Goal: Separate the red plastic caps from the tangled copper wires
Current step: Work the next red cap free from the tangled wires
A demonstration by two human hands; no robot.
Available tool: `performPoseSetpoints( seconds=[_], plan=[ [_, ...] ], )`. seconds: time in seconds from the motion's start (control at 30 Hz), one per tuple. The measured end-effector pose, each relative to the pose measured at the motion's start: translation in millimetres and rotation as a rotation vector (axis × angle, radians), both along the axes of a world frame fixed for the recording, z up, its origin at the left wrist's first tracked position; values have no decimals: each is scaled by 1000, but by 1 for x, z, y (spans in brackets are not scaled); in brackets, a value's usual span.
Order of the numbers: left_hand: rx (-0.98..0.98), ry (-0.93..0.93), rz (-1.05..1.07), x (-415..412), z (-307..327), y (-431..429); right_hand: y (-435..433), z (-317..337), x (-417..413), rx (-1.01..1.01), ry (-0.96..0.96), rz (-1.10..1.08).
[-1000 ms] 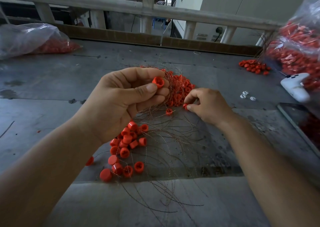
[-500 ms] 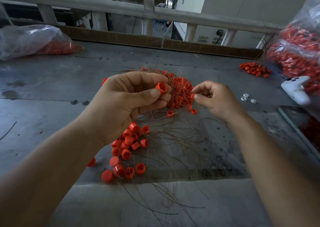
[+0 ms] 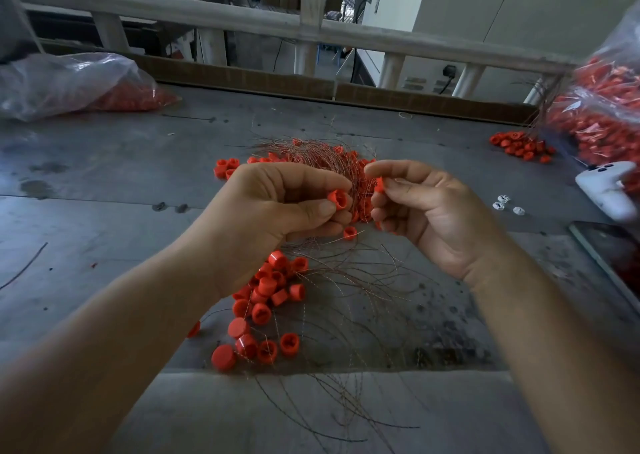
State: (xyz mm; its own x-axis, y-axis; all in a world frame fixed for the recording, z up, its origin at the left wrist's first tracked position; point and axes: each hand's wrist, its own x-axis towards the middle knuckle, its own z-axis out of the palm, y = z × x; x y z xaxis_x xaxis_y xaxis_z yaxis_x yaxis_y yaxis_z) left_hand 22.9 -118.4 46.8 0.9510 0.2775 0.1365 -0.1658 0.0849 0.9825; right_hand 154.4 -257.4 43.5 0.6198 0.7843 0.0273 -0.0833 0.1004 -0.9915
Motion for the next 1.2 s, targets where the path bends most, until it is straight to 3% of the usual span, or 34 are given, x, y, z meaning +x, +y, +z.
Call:
performPoseSetpoints(
  seconds=[0.6, 0.9, 1.2],
  plan=[
    [43, 13, 53, 1, -3, 0, 5, -2, -17, 84, 51, 60],
    [23, -30, 91, 1, -2, 0, 10, -4, -30, 93, -507, -144],
    [106, -20, 126, 1, 0, -3, 12, -6, -37, 130, -619, -145]
  ],
)
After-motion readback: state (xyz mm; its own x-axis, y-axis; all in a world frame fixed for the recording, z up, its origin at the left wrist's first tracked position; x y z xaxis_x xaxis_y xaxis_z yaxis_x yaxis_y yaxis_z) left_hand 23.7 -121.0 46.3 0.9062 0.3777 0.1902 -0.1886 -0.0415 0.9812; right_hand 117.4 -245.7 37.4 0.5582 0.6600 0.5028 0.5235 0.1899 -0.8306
